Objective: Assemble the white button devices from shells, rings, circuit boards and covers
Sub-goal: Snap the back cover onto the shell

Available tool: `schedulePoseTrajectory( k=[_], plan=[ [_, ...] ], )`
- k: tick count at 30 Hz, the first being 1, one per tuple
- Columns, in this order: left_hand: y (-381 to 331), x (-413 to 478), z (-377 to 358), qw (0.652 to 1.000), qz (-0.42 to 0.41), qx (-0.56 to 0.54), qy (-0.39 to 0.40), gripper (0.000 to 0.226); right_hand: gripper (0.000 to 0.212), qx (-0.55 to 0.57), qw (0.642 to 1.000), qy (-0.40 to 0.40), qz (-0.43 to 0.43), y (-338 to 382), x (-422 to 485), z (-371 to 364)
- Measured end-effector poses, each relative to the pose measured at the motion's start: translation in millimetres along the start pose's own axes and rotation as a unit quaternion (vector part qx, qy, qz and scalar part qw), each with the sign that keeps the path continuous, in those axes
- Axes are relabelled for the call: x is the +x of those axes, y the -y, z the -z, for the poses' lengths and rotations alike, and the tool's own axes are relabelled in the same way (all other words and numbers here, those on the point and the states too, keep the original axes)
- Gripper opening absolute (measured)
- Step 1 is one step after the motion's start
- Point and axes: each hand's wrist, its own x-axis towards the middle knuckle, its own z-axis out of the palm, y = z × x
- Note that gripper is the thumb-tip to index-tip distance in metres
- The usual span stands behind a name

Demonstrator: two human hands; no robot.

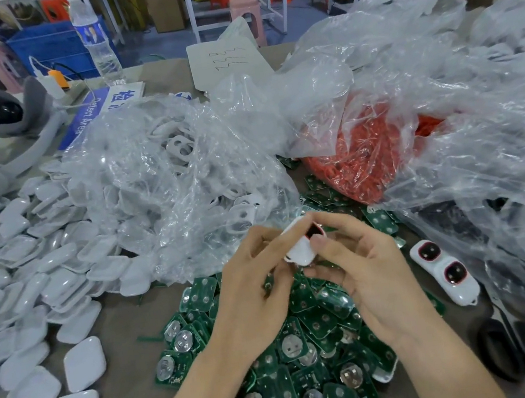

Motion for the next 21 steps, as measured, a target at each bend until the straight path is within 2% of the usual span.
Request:
schedulePoseTrajectory(
  k=[2,5,8,12,21],
  plan=[
    [-1.3,-2.0,-0.1,0.994,0.049,-0.096,0.014,0.06,0.026,-0.028,0.999,-0.013,0.025,1.6,0.7,2.7],
    [-5.5,-1.4,0.7,0.959,0.145,-0.243,0.023,0.039,0.025,-0.107,0.992,-0.021,0.064,6.1,-0.4,4.3],
    [-8.0,1.0,0.7,0.939,0.199,-0.278,0.04,0.026,0.021,-0.171,0.982,-0.027,0.079,6.8,-1.0,5.0],
    [-5.4,1.6,1.9,0.915,0.231,-0.323,0.065,0.006,0.017,-0.174,0.981,-0.01,0.08,6.0,-1.4,1.8],
    [-4.5,1.3,1.3,0.905,0.257,-0.333,0.064,0.001,0.014,-0.149,0.988,-0.004,0.045,1.1,0.8,1.4]
  ],
)
